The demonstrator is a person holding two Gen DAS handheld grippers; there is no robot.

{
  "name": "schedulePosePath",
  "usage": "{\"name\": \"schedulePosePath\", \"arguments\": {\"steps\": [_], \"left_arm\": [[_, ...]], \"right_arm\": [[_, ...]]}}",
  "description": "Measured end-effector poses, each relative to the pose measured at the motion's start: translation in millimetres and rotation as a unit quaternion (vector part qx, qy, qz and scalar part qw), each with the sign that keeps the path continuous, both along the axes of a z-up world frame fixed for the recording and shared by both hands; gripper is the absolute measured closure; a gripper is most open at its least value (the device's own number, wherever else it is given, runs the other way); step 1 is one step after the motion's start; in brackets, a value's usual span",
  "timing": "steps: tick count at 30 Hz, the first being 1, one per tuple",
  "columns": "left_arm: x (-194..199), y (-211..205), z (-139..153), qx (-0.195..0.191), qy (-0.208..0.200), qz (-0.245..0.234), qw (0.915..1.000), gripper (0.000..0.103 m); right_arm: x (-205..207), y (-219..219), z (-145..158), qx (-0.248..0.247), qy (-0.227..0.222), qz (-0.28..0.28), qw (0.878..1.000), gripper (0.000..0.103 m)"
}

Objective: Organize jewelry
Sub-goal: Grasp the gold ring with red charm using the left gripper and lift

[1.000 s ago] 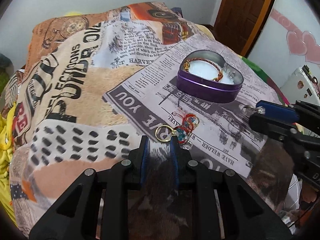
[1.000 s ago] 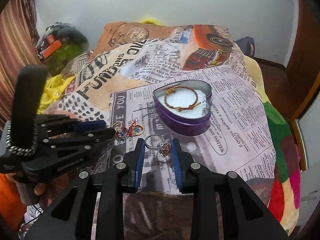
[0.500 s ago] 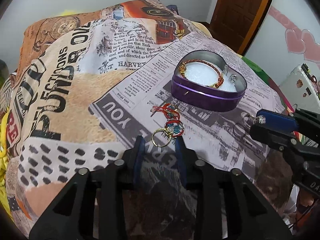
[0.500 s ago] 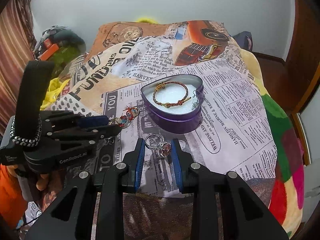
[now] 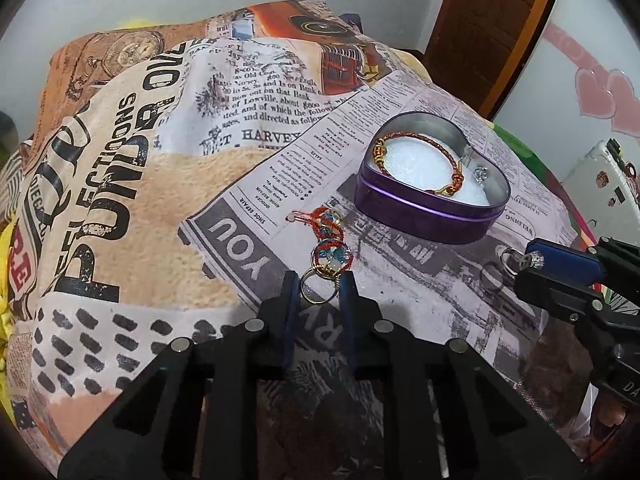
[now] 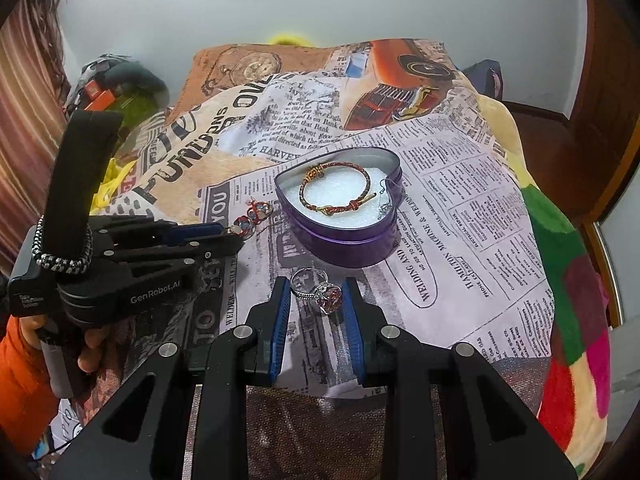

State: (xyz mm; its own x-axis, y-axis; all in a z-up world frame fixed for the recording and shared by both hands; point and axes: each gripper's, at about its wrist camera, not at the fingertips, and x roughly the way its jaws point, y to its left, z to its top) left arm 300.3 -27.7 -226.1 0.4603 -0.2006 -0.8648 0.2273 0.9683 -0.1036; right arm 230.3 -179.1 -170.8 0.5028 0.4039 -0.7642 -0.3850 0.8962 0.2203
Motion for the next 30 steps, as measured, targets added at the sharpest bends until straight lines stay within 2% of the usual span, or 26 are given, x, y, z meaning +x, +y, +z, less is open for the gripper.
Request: {"name": "schedulePosePath", "arguments": {"steps": [5,11,23,30], "left_arm": [[-7,-2,3,0.014,-0.010,0.002,0.9999,0.084],[-22,1,13,0.013,-0.019,0.013,0.9997,0.084],[-46,-2,70,-0.003,-0.085,0.012,0.9963,0.084],[-46,-10,90,-0.017,-0.116,0.011,0.9931,0.084]], "right_arm": [[-2,-2,6,0.001,-0.006,-0.004,1.000,0.080],[-5,-5,17,0.002,-0.018,-0.010,1.000,0.080],[-9,-11,41,0.006,-0.047,-0.020,0.999,0.080],[-6,-14,45,0.004,-0.057,-0.024,0.998,0.081]]}}
